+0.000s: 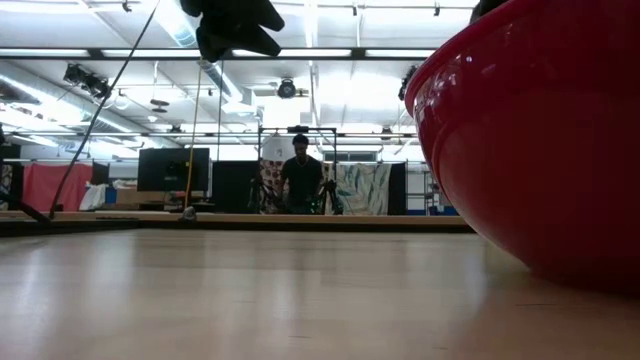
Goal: Nest bowls inside each other
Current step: Stack the pink bowl on top of the blue bowl, then return to Home Position
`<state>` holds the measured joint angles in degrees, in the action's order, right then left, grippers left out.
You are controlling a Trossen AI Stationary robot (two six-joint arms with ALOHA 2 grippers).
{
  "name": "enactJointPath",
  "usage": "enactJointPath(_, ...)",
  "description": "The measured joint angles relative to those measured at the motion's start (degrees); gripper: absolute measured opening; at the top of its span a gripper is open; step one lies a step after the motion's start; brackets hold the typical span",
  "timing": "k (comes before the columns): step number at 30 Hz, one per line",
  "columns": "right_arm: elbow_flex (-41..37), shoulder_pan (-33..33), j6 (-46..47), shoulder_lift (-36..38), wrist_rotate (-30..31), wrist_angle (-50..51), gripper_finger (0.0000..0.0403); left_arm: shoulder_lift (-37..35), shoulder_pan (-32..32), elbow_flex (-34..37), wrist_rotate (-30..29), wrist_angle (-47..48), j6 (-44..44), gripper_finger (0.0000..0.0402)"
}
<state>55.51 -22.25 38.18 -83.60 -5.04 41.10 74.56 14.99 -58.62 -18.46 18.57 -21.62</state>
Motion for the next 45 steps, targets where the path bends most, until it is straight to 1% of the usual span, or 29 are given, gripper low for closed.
enactJointPath(5, 0.0, -1.8, 0.7, -2.6, 3.4, -0.2, 0.0025, 0.0, 0.0, 0.0, 0.0, 0.0, 0.0, 0.0192)
enactJointPath(9, 0.0, -2.4, 0.7, -4.9, 3.5, -0.4, 0.0027, 0.0, 0.0, 0.0, 0.0, 0.0, -0.1, 0.0192)
enactJointPath(12, 0.0, -2.4, 0.8, -6.3, 2.8, -0.9, 0.0036, 0.0, 0.0, 0.0, 0.0, 0.0, -0.3, 0.0192)
enactJointPath(15, 0.0, -2.3, 1.9, -6.4, 2.5, -1.2, 0.006, 0.0, -0.1, 0.0, 0.0, 0.0, -0.2, 0.0192)
enactJointPath(18, 0.0, -1.5, 2.2, -5.3, 1.1, -1.8, 0.0093, 0.0, -0.6, 0.0, 0.1, 0.1, -0.3, 0.0192)
enactJointPath(22, 0.0, -0.3, 4.0, -2.0, -1.7, -1.5, 0.0136, -2.8, -1.1, -0.1, -0.5, 2.0, -0.3, 0.0192)
enactJointPath(24, 0.0, 0.2, 5.1, 1.1, -1.6, -1.5, 0.0149, -5.3, -1.3, -0.1, -1.7, 4.5, 0.6, 0.0192)
enactJointPath(26, 0.0, 0.3, 5.4, 5.2, 1.1, -1.6, 0.0156, -8.2, -1.5, -0.1, -3.2, 6.4, 3.0, 0.0188)
enactJointPath(28, 0.0, 0.3, 5.4, 9.8, 6.7, -1.7, 0.0159, -11.6, -1.7, -0.1, -5.3, 9.5, 5.6, 0.0181)
enactJointPath(31, -1.0, 0.6, 4.5, 17.6, 15.5, -2.7, 0.0158, -16.7, -2.5, -0.1, -6.9, 12.4, 7.8, 0.0166)
enactJointPath(33, -3.8, 1.1, 3.0, 23.1, 18.4, -4.6, 0.0158, -19.8, -3.4, -0.1, -7.1, 14.2, 8.3, 0.0156)
enactJointPath(35, -8.4, 2.2, 2.3, 28.7, 19.0, -8.9, 0.0158, -22.3, -4.4, -0.1, -7.2, 15.2, 8.9, 0.0148)
enactJointPath(37, -13.6, 3.6, 1.7, 34.3, 18.8, -15.4, 0.0158, -24.3, -5.6, -0.1, -7.2, 16.3, 9.0, 0.0142)
enactJointPath(41, -23.2, 6.9, 1.8, 43.1, 17.7, -25.6, 0.0158, -27.7, -8.0, 0.0, -7.2, 18.4, 9.0, 0.0133)
enactJointPath(43, -27.3, 8.4, 2.1, 46.9, 17.5, -29.4, 0.0158, -30.0, -9.1, 2.1, -7.2, 16.4, 8.4, 0.0127)
enactJointPath(45, -30.6, 9.8, 2.2, 50.2, 17.4, -32.1, 0.0158, -33.0, -9.9, 6.8, -7.1, 12.6, 6.8, 0.012)
